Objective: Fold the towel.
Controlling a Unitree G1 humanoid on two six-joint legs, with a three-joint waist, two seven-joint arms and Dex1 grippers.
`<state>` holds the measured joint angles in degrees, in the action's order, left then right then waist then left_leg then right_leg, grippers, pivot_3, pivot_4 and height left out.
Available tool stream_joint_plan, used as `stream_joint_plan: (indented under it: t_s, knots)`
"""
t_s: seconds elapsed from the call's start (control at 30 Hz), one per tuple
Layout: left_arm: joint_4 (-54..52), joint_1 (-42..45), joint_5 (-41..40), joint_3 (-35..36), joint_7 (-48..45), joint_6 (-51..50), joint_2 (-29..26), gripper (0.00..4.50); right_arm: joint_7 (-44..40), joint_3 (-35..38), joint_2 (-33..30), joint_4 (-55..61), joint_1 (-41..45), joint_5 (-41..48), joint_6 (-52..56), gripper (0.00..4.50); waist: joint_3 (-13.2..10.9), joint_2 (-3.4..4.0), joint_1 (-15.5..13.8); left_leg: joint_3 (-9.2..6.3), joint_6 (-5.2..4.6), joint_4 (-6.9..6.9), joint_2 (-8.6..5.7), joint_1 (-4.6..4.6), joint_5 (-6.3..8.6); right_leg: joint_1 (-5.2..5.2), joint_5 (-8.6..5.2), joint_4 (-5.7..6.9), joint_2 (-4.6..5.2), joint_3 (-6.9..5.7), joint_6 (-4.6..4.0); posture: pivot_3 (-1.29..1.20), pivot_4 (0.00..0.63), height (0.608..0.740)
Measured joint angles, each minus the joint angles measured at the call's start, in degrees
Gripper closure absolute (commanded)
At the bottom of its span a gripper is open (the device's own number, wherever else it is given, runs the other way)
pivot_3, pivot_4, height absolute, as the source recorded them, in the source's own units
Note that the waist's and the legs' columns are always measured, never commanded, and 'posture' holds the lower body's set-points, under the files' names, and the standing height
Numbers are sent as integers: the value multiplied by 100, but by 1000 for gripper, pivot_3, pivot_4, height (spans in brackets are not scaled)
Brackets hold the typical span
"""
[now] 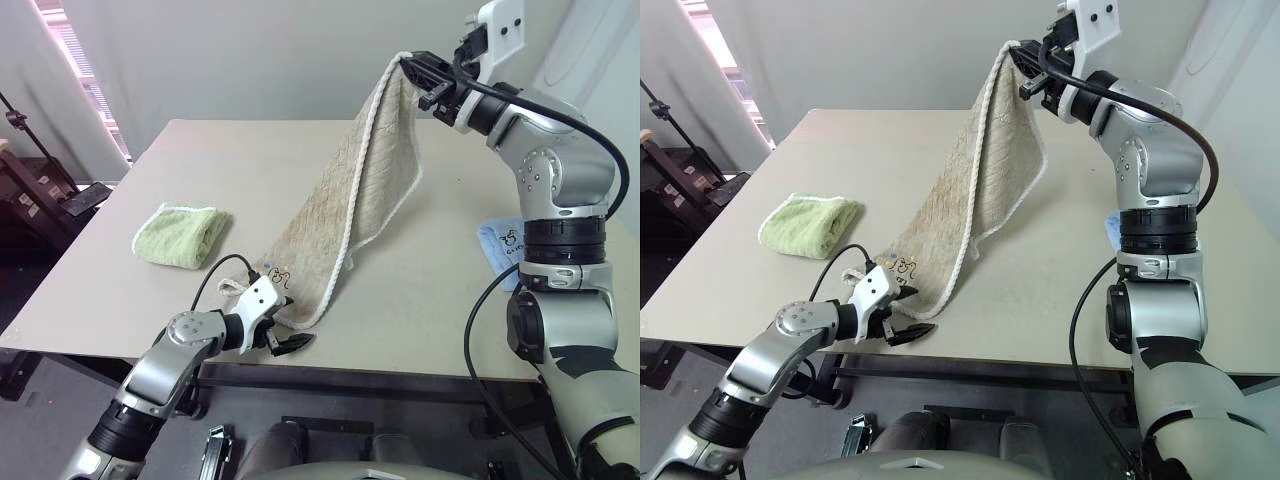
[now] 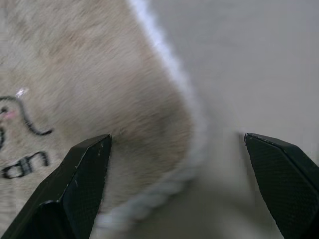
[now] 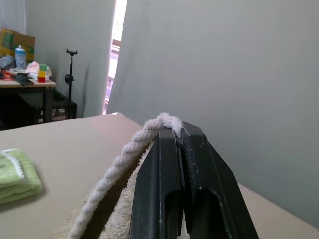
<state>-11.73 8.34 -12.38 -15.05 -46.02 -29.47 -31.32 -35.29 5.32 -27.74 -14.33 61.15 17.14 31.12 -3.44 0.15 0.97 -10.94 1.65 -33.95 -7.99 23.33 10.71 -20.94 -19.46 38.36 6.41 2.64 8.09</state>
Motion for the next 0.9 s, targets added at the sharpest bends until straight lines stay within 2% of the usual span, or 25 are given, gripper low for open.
stream_joint_plan:
  t_s: [0.17,0.6,0.73,0.9]
  knots:
    - [149,300,129,-163,-2,-178,28,0,70,0,20,0,-1,-5,61,4482,3,5,3,0,0,0,0,-1,0,0,1,1,0,0,3,0,0,740]
    - [168,554,340,-437,-109,-273,-71,4340,214,0,15,1,-88,-10,71,4500,7,8,3,0,0,-11,-1,-4,0,6,3,5,0,0,6,0,0,740]
    - [198,544,245,-313,-204,-292,-106,4459,239,-1,9,1,-150,-20,71,4500,8,9,23,0,0,-6,-1,-3,0,3,3,5,0,0,7,0,0,740]
    - [52,189,-457,321,-575,-585,-265,4459,285,-1,-43,-14,-253,-118,52,4500,7,8,52,-1,0,6,0,3,0,-11,3,6,1,1,6,0,0,740]
